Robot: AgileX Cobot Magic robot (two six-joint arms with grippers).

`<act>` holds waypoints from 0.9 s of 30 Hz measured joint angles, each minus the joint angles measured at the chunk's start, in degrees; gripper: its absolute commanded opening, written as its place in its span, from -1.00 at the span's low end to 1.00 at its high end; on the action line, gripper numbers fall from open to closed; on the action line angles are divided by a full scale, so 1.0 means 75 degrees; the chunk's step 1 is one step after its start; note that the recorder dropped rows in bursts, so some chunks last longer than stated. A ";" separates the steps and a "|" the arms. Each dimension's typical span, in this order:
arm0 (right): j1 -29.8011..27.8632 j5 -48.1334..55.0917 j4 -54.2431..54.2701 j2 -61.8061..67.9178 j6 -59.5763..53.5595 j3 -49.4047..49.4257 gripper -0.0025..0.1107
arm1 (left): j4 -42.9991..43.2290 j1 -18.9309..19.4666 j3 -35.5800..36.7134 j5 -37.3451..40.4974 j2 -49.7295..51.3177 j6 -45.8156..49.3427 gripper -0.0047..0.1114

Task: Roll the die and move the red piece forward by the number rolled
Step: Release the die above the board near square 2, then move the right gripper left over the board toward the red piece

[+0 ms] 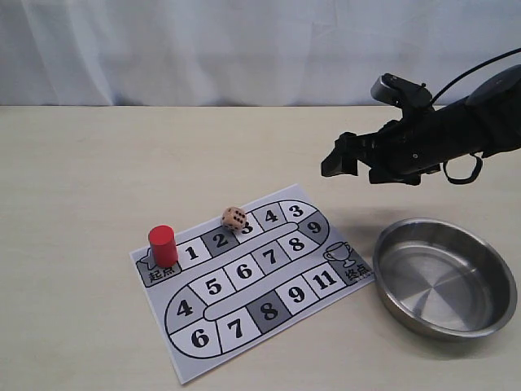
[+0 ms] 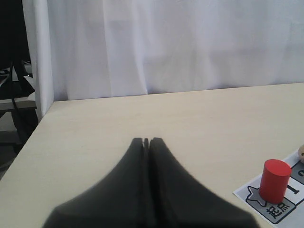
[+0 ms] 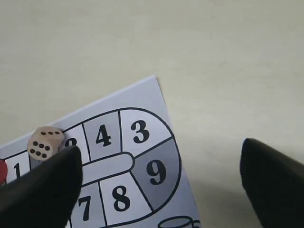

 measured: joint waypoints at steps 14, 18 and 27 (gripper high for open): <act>0.0000 0.0000 0.0000 0.0000 -0.0032 0.0000 0.52 | 0.0000 0.0000 0.0000 0.0000 0.0000 0.0000 -0.92; 0.0000 0.0000 0.0000 0.0000 -0.0062 0.0000 0.48 | 0.0000 0.0000 0.0000 0.0000 0.0000 0.0000 -0.92; 0.0000 0.0011 -0.0036 -0.0084 -0.0369 0.0000 -0.52 | 0.0000 0.0000 0.0000 0.0000 0.0000 0.0000 -0.92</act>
